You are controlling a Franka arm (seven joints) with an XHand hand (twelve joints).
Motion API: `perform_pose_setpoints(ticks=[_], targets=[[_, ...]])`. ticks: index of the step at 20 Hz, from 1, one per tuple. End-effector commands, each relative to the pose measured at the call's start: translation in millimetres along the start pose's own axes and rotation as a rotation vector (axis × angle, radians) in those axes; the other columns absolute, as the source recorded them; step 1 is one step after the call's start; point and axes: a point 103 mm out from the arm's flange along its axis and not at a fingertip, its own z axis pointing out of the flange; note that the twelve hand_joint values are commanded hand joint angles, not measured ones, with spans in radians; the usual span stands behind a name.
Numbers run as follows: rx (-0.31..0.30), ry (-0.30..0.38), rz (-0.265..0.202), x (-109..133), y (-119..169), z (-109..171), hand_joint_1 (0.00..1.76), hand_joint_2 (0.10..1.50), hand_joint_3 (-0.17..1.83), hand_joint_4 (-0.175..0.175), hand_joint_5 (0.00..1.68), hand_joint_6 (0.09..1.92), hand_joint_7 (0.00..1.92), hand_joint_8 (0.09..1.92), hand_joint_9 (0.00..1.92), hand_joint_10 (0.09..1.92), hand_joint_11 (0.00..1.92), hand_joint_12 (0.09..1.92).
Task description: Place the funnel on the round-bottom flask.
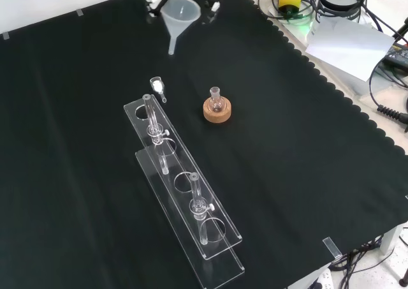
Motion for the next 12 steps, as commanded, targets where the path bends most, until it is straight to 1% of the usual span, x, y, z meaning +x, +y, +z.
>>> perform_pose_setpoints(ticks=[1,4,7,12], targets=[[0.037,0.047,0.022,-1.4,-37.1,26.9,0.86,0.74,0.7,-0.036,0.67,0.91,0.68,0.78,1.01,0.62,0.55,1.27],[0.055,0.05,0.025,2.1,-44.6,41.0,0.86,0.75,0.7,-0.036,0.67,0.91,0.68,0.78,1.01,0.62,0.55,1.27],[0.073,0.038,0.026,7.5,-49.4,56.0,0.86,0.75,0.7,-0.037,0.67,0.91,0.68,0.78,1.01,0.62,0.56,1.27],[0.111,0.038,0.016,13.8,-45.9,80.1,0.85,0.76,0.7,-0.037,0.68,0.91,0.68,0.78,1.01,0.63,0.57,1.27]])
